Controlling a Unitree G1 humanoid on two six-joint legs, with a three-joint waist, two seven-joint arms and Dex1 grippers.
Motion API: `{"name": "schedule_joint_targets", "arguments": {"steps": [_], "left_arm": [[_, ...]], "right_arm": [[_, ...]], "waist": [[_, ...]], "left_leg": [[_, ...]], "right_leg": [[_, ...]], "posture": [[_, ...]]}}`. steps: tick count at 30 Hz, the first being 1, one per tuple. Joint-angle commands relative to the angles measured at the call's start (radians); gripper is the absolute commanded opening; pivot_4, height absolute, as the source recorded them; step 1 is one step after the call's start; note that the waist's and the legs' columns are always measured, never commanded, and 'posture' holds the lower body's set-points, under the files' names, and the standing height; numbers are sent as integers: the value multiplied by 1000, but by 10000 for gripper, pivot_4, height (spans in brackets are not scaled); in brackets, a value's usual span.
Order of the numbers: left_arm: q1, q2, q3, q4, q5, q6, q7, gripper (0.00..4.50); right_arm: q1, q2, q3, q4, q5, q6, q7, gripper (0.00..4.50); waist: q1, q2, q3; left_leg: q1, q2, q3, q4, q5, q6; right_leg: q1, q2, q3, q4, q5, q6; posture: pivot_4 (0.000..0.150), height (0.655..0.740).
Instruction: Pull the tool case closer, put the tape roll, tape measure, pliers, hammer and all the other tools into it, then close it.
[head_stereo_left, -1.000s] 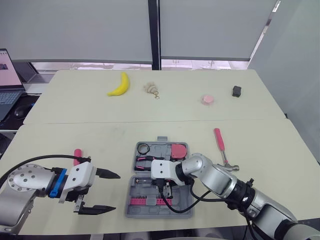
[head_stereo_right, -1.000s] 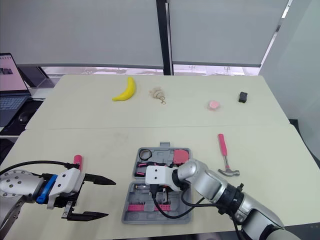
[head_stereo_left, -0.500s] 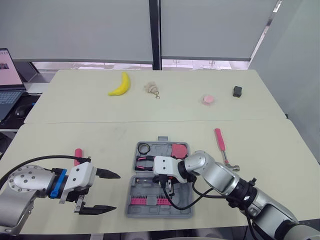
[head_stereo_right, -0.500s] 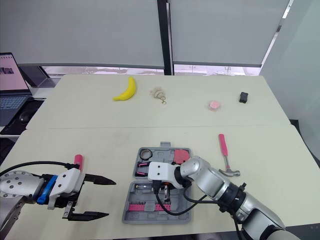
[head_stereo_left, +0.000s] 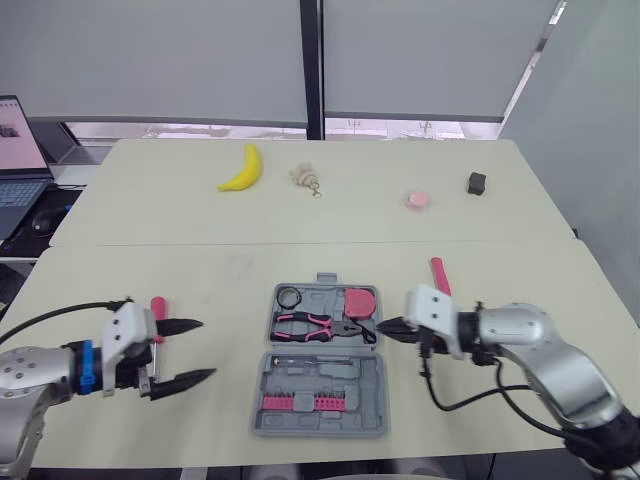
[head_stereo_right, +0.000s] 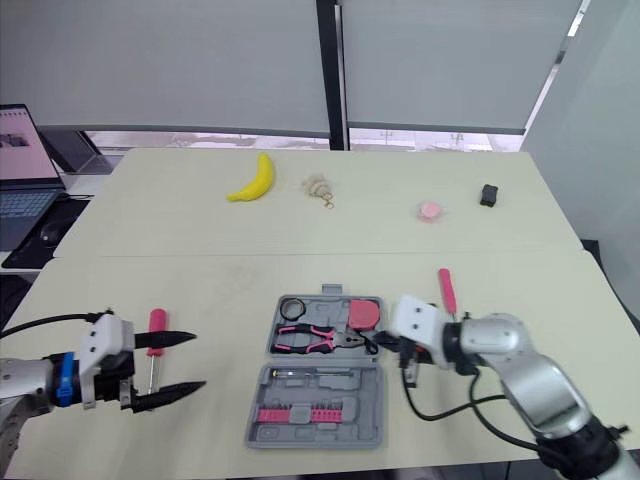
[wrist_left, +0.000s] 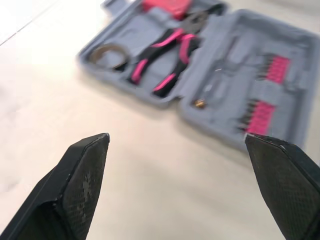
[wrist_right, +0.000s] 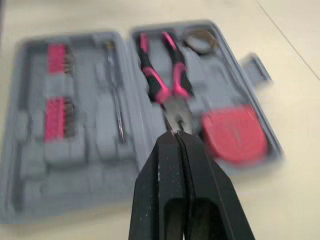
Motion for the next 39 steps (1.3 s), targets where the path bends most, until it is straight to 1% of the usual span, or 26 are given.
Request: {"name": "schedule_joint_targets", "arguments": {"steps": [1,4,7,9,13,17,20,21,23,30,33,34,39], "left_arm": [[-9,-8,99,94,-3,6,70,45000],[-25,-12,155,195,-2,22,130,45000],[-29,-8,209,297,1,39,183,45000],[-25,-1,246,357,-4,64,220,45000],[10,5,297,456,11,73,260,45000],[66,12,316,519,30,50,255,45000],[80,18,331,536,20,55,243,45000],[79,18,332,536,17,56,240,45000],[76,16,333,532,12,64,237,45000],[92,-9,329,491,5,82,231,45000],[90,-16,326,479,4,85,234,45000],[88,-18,325,476,4,86,234,45000],[72,-23,327,458,0,97,241,45000]], "right_arm": [[139,-56,-222,-17,16,-85,-19,97],[276,-76,-414,45,13,-149,-38,97],[363,-72,-569,102,21,-195,-52,97],[410,-71,-644,121,30,-210,-49,97],[453,-62,-739,141,56,-202,-57,97],[469,-65,-793,178,83,-185,-51,97],[507,-76,-814,187,110,-180,-13,5471],[518,-79,-814,188,114,-179,-5,8158],[538,-82,-811,194,117,-180,3,13692],[568,-83,-803,203,143,-174,17,33048],[558,-89,-798,206,149,-171,16,43789],[555,-91,-797,208,150,-171,16,44746],[542,-98,-793,215,153,-171,15,44746]], "waist": [[-3,0,0],[-5,-1,0],[-7,-1,0],[-6,-2,0],[-7,-2,-1],[-6,-3,-1],[-4,-5,-2],[-2,-5,-3],[1,-6,-3],[0,-7,-4],[-2,-8,-4],[-3,-8,-4],[-3,-8,-4]], "left_leg": [[1,0,0,0,0,0],[1,0,0,0,0,0],[1,0,1,0,0,0],[1,0,1,0,0,0],[2,1,1,0,0,0],[2,0,1,0,0,0],[2,0,1,0,0,0],[2,0,1,0,0,0],[3,0,0,0,0,0],[3,-2,2,0,0,0],[3,-2,2,0,0,-1],[3,-2,2,0,0,0],[3,-3,2,0,0,0]], "right_leg": [[1,0,0,0,0,0],[1,0,0,0,0,0],[1,0,1,0,0,0],[1,0,1,0,0,1],[1,0,1,0,0,0],[1,-3,1,0,0,0],[1,-7,0,0,0,0],[1,-8,0,0,-1,-1],[0,-10,-1,0,-4,-6],[2,-15,-1,0,-3,-5],[2,-16,0,0,-3,-4],[2,-16,0,0,-3,-4],[2,-16,-1,0,-3,-4]], "posture": [[1500,7400],[1500,7400],[1500,7400],[1500,7400],[1500,7400],[1500,7400],[1500,7400],[1500,7400],[1500,7400],[1500,7400],[1500,7400],[1500,7400],[1500,7400]]}}
